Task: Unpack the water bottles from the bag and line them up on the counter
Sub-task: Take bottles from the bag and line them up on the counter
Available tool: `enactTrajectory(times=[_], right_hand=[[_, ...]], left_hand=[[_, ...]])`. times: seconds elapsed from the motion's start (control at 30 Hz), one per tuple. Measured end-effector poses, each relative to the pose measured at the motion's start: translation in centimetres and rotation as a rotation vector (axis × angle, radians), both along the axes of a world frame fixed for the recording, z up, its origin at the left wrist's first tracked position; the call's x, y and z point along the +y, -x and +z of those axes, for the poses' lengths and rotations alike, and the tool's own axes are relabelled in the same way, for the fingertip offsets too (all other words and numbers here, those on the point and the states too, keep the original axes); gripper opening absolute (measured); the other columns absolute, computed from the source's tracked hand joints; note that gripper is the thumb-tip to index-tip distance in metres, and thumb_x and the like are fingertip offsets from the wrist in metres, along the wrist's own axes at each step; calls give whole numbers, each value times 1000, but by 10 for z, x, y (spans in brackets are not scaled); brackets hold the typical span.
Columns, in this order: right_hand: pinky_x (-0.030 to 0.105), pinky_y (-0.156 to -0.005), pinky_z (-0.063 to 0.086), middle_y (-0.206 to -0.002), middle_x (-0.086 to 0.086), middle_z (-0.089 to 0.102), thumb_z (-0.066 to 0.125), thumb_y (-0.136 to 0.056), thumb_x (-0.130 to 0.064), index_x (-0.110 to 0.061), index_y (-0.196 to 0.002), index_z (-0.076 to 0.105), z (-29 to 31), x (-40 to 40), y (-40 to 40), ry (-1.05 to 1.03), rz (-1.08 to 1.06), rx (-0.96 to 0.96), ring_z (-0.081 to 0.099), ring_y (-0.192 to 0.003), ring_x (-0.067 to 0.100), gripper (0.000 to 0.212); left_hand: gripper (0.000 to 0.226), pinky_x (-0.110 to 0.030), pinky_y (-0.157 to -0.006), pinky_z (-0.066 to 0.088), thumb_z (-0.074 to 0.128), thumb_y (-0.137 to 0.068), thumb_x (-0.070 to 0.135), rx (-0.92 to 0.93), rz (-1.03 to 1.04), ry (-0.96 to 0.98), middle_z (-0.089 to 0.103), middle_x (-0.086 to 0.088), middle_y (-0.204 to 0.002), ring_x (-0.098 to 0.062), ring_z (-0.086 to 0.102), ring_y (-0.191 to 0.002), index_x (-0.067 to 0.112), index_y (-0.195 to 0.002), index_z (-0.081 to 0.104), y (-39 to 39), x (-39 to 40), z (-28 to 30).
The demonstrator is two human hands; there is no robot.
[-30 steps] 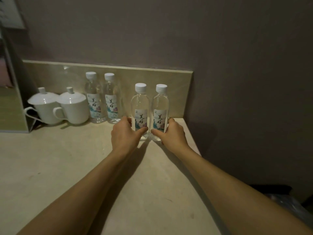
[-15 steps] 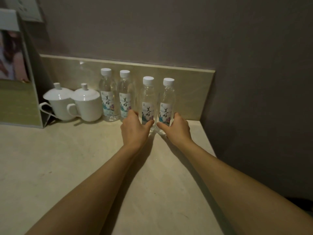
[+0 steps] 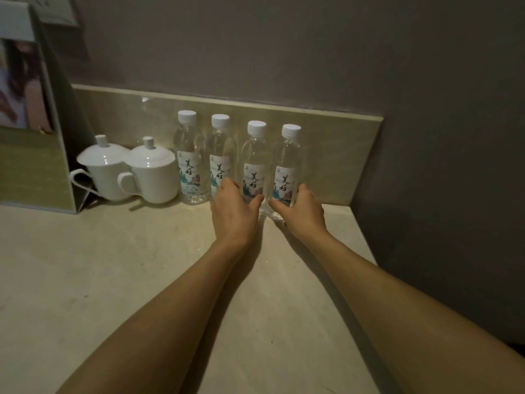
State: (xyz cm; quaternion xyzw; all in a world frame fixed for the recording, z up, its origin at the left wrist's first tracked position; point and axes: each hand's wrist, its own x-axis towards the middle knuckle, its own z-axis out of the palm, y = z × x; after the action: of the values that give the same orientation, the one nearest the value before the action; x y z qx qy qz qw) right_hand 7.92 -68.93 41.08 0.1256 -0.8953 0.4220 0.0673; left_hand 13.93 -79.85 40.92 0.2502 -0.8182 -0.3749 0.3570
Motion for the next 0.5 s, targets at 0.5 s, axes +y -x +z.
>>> enactTrajectory(times=[0.5], right_hand=[[47,-87,51,-118,12,58,72,-80,-43,-8,-116,53,3,-11,11,-37,-21,41,58,-110,33,54]], left_hand=[[36,-35,-74,54,73,-85,22,60,-9,-6,70,-10,-94,-25,68,-89,9,-107,48,17,-4,-4]])
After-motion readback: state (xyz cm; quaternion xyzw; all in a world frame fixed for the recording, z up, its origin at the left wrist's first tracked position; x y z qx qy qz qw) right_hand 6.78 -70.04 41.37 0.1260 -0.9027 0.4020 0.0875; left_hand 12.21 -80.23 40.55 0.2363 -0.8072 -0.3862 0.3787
